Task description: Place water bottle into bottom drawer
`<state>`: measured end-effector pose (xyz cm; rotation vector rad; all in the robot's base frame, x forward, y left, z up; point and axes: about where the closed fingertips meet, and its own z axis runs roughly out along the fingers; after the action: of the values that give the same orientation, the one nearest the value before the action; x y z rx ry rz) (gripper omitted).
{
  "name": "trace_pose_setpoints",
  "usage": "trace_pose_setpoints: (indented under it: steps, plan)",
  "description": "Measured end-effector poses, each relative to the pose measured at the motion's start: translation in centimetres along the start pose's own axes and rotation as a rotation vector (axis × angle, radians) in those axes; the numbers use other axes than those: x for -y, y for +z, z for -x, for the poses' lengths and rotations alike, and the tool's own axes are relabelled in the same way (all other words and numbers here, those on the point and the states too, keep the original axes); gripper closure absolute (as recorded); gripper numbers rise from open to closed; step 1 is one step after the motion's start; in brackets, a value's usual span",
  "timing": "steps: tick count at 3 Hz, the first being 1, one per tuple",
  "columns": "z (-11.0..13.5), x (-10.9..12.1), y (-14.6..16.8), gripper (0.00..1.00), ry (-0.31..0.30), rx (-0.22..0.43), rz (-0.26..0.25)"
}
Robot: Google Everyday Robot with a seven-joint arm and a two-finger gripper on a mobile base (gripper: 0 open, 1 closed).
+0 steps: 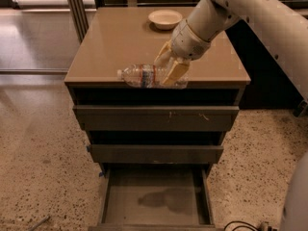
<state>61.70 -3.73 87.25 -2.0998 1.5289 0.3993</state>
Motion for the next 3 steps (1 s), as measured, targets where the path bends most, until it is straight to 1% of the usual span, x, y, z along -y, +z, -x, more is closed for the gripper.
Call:
trace_pose_setpoints:
  steps: [1, 2, 3]
  plan:
    - [-0.6, -3.6, -1.6, 1.00, -0.008, -0.016, 0.011]
    - [-1.0, -8.1, -1.9, 1.00, 0.027, -0.006, 0.005]
    - [-2.6, -12.0, 0.7, 1.00, 0.066, -0.018, 0.021]
